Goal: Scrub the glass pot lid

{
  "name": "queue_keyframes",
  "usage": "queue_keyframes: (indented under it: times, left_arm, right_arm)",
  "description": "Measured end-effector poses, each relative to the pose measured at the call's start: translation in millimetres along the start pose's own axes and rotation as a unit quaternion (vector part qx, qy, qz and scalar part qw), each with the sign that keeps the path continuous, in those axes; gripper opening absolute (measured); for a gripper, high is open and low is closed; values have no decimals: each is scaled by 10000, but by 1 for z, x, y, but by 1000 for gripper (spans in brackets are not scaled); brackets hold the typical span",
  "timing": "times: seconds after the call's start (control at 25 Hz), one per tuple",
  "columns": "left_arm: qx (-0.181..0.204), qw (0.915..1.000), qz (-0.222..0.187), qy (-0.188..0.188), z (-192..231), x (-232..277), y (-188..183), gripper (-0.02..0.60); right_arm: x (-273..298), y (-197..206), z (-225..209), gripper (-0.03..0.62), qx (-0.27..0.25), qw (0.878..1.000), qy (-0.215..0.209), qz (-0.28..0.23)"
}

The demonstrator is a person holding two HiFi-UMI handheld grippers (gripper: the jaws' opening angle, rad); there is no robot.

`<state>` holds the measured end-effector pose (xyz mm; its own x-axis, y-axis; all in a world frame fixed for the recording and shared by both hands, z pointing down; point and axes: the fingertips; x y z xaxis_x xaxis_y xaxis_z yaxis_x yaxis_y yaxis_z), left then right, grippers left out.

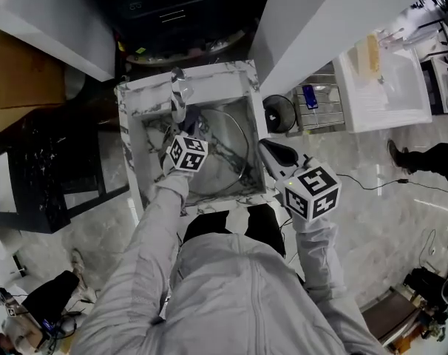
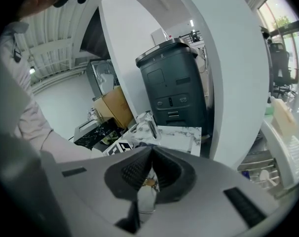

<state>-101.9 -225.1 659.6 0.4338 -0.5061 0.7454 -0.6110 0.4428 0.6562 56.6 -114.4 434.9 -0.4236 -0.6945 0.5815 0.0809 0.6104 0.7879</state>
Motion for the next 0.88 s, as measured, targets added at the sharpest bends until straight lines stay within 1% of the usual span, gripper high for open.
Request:
queue_keyframes:
  times: [0.16, 0.36, 0.48, 0.68, 0.88]
  left_arm:
    - [31, 9998, 135, 175, -7, 16, 6, 78]
    - [-233, 9989, 180, 362, -16, 29, 8, 77]
    - [-306, 9983, 186, 453, -22, 35, 6, 77]
    - [-251, 9977, 215, 599, -35, 41, -1, 78]
    - [-186, 9948, 267, 967, -55, 48, -7, 78]
  right_arm:
    - [-3, 11, -2, 29, 108, 9999, 80, 84]
    - [-5, 20, -7, 29, 252, 9994, 173, 171]
    - [-7, 21, -9, 29, 312, 9992, 222, 146]
    - [-10, 27, -11, 29, 333, 9990, 246, 177]
    - [-12, 31, -9, 29, 326, 9989, 287, 180]
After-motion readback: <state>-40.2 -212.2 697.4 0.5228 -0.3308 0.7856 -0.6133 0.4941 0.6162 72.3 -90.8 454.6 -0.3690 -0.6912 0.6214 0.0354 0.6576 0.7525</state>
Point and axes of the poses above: the fingertips, and each gripper's own axes: x forward along the fingers, z to its left, y out of its underside, and after that the axes turned 10 degrees about y, right-handed
